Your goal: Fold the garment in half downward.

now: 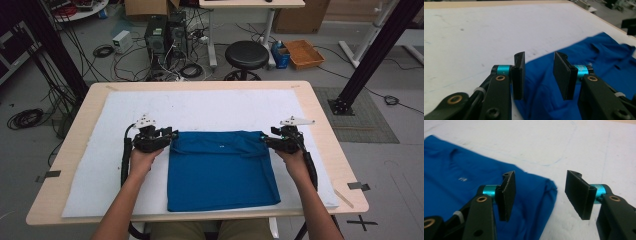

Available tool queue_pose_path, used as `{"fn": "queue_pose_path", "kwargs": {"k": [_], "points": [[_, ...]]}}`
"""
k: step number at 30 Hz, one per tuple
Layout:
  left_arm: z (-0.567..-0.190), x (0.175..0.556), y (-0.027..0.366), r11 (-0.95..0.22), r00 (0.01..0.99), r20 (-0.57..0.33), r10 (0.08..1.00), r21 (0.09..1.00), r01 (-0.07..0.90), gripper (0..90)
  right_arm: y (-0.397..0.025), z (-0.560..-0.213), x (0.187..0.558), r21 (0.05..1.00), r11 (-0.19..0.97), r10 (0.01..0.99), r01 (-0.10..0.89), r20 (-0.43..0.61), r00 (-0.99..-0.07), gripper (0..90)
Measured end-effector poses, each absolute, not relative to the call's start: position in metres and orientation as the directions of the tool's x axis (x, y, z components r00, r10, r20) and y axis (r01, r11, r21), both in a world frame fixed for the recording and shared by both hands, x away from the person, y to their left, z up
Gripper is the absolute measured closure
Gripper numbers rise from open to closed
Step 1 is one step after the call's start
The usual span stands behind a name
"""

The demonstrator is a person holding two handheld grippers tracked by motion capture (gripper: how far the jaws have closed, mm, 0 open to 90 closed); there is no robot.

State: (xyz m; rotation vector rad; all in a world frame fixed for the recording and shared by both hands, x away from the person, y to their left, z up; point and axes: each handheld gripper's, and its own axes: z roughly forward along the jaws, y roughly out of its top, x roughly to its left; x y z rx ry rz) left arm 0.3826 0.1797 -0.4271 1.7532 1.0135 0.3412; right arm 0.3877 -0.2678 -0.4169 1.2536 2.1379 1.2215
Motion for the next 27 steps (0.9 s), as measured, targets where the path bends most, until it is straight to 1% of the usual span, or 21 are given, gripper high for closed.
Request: {"fn": "queue_pose_path", "kwargs": {"k": [2, 5, 6, 7, 8, 9, 10, 11, 13, 14, 20, 23, 27], "points": [[-0.431, 0.382, 0.174, -0.148, 0.624, -0.223, 0.749, 0.862, 0.486, 59.8, -0.265, -0.416, 0.382, 0.817, 0.274, 0.811, 0.508, 0.087, -0.578, 52.2], [-0.438, 0.383, 0.166, -0.194, 0.634, -0.209, 0.745, 0.841, 0.505, 60.2, -0.255, -0.421, 0.381, 0.79, 0.343, 0.777, 0.508, 0.065, -0.626, 57.2], [-0.44, 0.384, 0.164, -0.203, 0.638, -0.212, 0.74, 0.835, 0.512, 62.3, -0.252, -0.423, 0.382, 0.781, 0.358, 0.769, 0.511, 0.063, -0.635, 58.1], [-0.442, 0.383, 0.162, -0.216, 0.641, -0.206, 0.74, 0.829, 0.516, 69.7, -0.248, -0.425, 0.383, 0.774, 0.38, 0.76, 0.507, 0.051, -0.648, 59.8], [-0.444, 0.384, 0.16, -0.232, 0.65, -0.202, 0.733, 0.824, 0.517, 72.0, -0.244, -0.428, 0.384, 0.766, 0.403, 0.754, 0.502, 0.034, -0.657, 60.5], [-0.445, 0.383, 0.159, -0.249, 0.656, -0.194, 0.729, 0.818, 0.519, 77.0, -0.241, -0.43, 0.385, 0.757, 0.419, 0.75, 0.502, 0.023, -0.661, 62.8], [-0.446, 0.383, 0.157, -0.265, 0.659, -0.185, 0.729, 0.811, 0.521, 80.3, -0.238, -0.432, 0.387, 0.747, 0.434, 0.749, 0.504, 0.012, -0.663, 67.1], [-0.447, 0.382, 0.156, -0.269, 0.663, -0.184, 0.725, 0.811, 0.52, 83.3, -0.236, -0.433, 0.387, 0.736, 0.443, 0.751, 0.512, 0.007, -0.661, 76.2], [-0.446, 0.379, 0.156, -0.258, 0.671, -0.188, 0.717, 0.823, 0.506, 84.8, -0.236, -0.434, 0.387, 0.741, 0.445, 0.743, 0.503, 0.008, -0.669, 87.5], [-0.445, 0.378, 0.158, -0.247, 0.681, -0.197, 0.705, 0.832, 0.497, 85.0, -0.236, -0.433, 0.386, 0.745, 0.441, 0.741, 0.5, 0.013, -0.672, 89.5], [-0.44, 0.358, 0.169, -0.195, 0.721, -0.206, 0.661, 0.881, 0.431, 84.9, -0.245, -0.425, 0.372, 0.79, 0.413, 0.715, 0.452, 0.027, -0.699, 89.7], [-0.439, 0.347, 0.177, -0.182, 0.738, -0.22, 0.638, 0.888, 0.422, 85.0, -0.25, -0.424, 0.362, 0.805, 0.405, 0.69, 0.434, 0.042, -0.722, 89.7], [-0.44, 0.329, 0.183, -0.248, 0.765, -0.19, 0.615, 0.874, 0.417, 84.9, -0.259, -0.426, 0.342, 0.814, 0.421, 0.629, 0.399, 0.055, -0.775, 89.7]]}}
